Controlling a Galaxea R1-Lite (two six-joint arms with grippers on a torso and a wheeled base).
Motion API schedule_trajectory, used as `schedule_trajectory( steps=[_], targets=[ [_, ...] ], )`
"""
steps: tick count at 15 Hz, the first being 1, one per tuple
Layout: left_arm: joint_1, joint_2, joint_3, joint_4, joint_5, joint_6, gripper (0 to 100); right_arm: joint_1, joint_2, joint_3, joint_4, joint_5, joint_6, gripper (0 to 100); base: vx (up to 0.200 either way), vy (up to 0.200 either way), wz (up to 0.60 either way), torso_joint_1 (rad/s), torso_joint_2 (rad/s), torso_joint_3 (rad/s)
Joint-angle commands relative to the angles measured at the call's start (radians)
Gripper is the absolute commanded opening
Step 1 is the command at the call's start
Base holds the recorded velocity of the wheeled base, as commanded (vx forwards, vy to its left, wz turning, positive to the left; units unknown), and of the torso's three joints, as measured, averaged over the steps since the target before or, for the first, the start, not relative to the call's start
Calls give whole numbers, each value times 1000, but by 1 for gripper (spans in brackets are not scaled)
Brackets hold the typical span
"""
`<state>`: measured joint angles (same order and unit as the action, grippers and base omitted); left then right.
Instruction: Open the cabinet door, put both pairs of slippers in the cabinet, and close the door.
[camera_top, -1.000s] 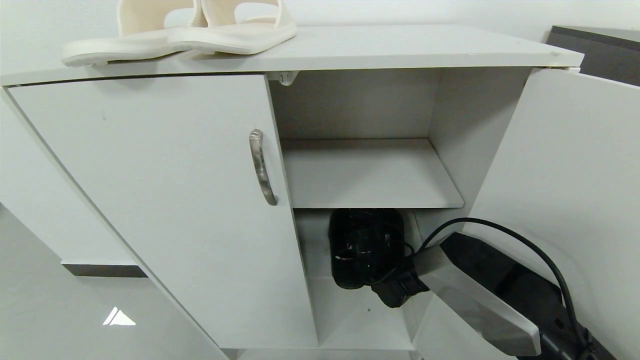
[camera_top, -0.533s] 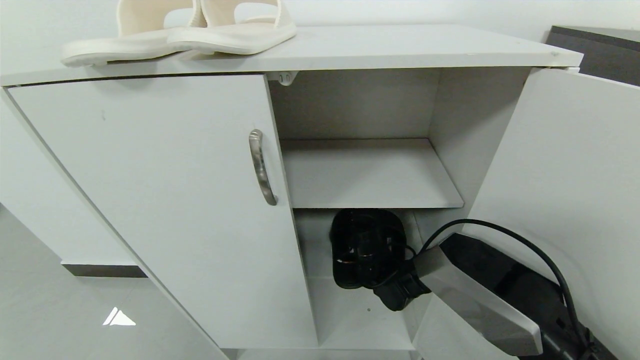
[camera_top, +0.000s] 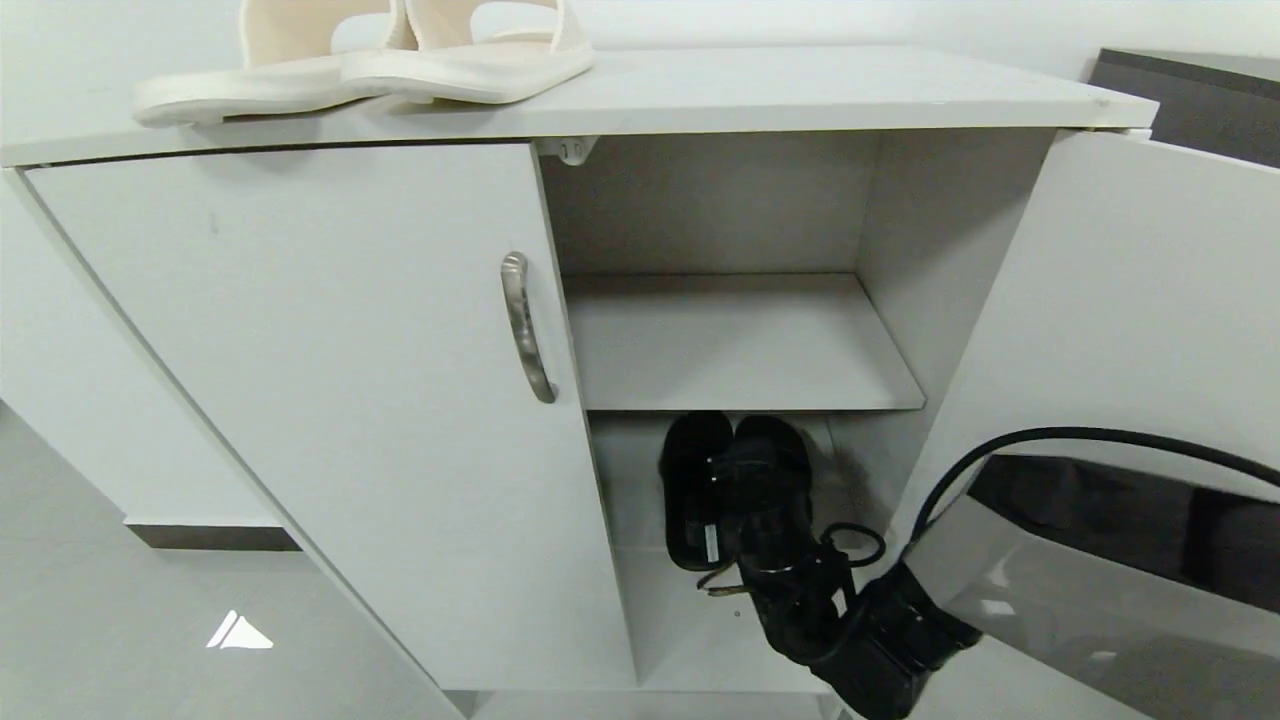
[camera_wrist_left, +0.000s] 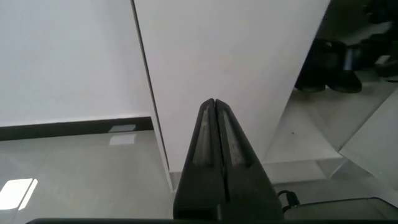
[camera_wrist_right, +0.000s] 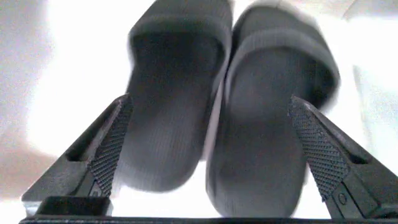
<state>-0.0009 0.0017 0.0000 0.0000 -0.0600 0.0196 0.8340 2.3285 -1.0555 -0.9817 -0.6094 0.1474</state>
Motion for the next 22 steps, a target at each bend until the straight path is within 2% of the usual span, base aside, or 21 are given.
schedule_trajectory(
  steps=[1, 4, 6, 8, 15, 22],
  targets=[
    [1, 1, 0, 0, 0, 0, 0, 45, -204, 232, -97, 102, 3, 100, -200, 0, 0, 7, -2, -2],
    [-1, 1, 0, 0, -1, 0, 0, 48, -204, 313, -204, 163, 34, 100, -200, 0, 0, -1, 2, 4],
    [-1, 1, 0, 0, -1, 0, 0, 56, -216, 393, -285, 243, 37, 100, -200, 0, 0, -2, 0, 5],
    [-1, 1, 0, 0, 0, 0, 0, 57, -238, 445, -316, 296, 37, 100, 0, 0, 0, 0, 0, 0],
    [-1, 1, 0, 2, -6, -3, 0, 92, -301, 466, -284, 299, 30, 100, 0, 0, 0, 0, 0, 0],
    [-1, 1, 0, 2, -7, -1, 0, 83, -301, 470, -276, 301, 37, 100, 0, 0, 0, 4, 2, 186]
  ],
)
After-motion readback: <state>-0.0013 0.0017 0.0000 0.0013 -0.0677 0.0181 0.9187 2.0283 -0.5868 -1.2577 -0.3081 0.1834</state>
